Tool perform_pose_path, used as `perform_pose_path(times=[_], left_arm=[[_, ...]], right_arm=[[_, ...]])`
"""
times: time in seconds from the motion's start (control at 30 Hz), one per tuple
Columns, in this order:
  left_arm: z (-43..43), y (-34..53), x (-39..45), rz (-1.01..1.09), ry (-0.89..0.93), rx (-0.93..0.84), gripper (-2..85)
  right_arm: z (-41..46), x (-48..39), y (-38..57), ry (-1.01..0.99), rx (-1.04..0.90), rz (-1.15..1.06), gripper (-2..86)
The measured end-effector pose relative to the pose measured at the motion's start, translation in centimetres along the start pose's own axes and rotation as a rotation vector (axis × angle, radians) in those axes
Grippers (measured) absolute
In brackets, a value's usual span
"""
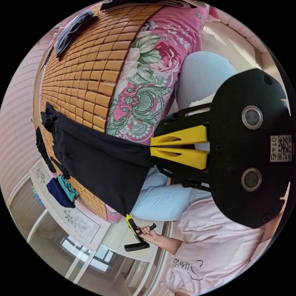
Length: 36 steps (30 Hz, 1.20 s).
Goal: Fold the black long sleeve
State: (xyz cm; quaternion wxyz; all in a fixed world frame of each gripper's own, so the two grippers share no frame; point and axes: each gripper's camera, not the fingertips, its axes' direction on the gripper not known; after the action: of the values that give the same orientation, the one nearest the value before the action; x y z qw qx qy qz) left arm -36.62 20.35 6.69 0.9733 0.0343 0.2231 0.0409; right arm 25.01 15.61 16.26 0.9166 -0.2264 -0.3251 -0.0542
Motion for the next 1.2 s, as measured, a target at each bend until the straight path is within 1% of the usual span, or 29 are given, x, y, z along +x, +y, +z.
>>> perform_pose_path(times=[0.1,0.2,0.3,0.33,0.4,0.47,0.53,0.67,0.73,0.83,0.87,0.9,0.97,1.0,1.03,1.2], left_arm=[[-1.0,1.3,-1.3,-0.051,-0.018,0.016,-0.8],[-2.3,1.8,-2.0,-0.082,-0.019,0.049,-0.9],[-2.9,1.1,-1.5,-0.055,-0.017,0.082,-1.0],[-2.8,0.6,-1.0,-0.034,-0.009,0.092,-1.0],[-2.1,-0.4,-0.1,0.002,0.012,0.091,-1.0],[-0.3,-1.8,1.4,0.056,0.038,0.069,-1.0],[1.4,-2.8,2.7,0.107,0.061,0.039,-1.0],[5.6,-4.5,6.0,0.218,0.036,-0.029,-0.9],[7.1,-4.7,6.8,0.234,0.022,-0.045,-0.9],[9.5,-4.2,7.4,0.243,-0.004,-0.094,-0.9],[9.3,-3.8,7.4,0.244,-0.003,-0.059,-0.9],[9.4,-3.6,7.4,0.244,-0.002,-0.061,-0.9],[9.4,-3.3,7.0,0.231,0.016,-0.064,-1.0],[9.4,-3.2,7.0,0.228,0.022,-0.066,-1.0],[9.5,-3.1,6.8,0.22,0.03,-0.07,-1.0],[9.5,-2.3,7.0,0.217,0.02,-0.068,-1.0]], right_arm=[[-0.6,0.5,0.7,0.002,0.013,0.022,0.1],[-1.4,0.9,0.9,-0.002,0.074,0.027,0.8],[-1.4,1.0,0.4,-0.011,0.119,0.021,3.2],[-1.1,1.0,-0.1,-0.006,0.122,0.02,6.5],[-0.4,0.9,-0.8,-0.003,0.113,0.023,9.9],[0.2,0.7,-1.2,0.019,0.098,0.024,11.0],[0.2,0.5,-0.9,0.058,0.102,0.016,10.1],[-0.6,0.4,0.3,0.009,0.143,0.005,7.5],[-1.2,-0.5,0.7,0.014,0.187,-0.028,6.7],[-0.5,-1.4,0.4,0.008,0.202,-0.062,7.4],[-0.1,-1.4,0.3,0.008,0.192,-0.061,7.8],[0.7,-1.3,-0.1,0.006,0.171,-0.057,8.5],[1.2,-1.4,-0.2,0.011,0.188,-0.059,7.3],[1.4,-1.3,0.0,0.041,0.209,-0.043,4.6],[1.3,-1.2,0.2,0.024,0.213,-0.042,2.8],[-1.5,0.2,2.6,-0.02,0.287,0.016,0.6]])
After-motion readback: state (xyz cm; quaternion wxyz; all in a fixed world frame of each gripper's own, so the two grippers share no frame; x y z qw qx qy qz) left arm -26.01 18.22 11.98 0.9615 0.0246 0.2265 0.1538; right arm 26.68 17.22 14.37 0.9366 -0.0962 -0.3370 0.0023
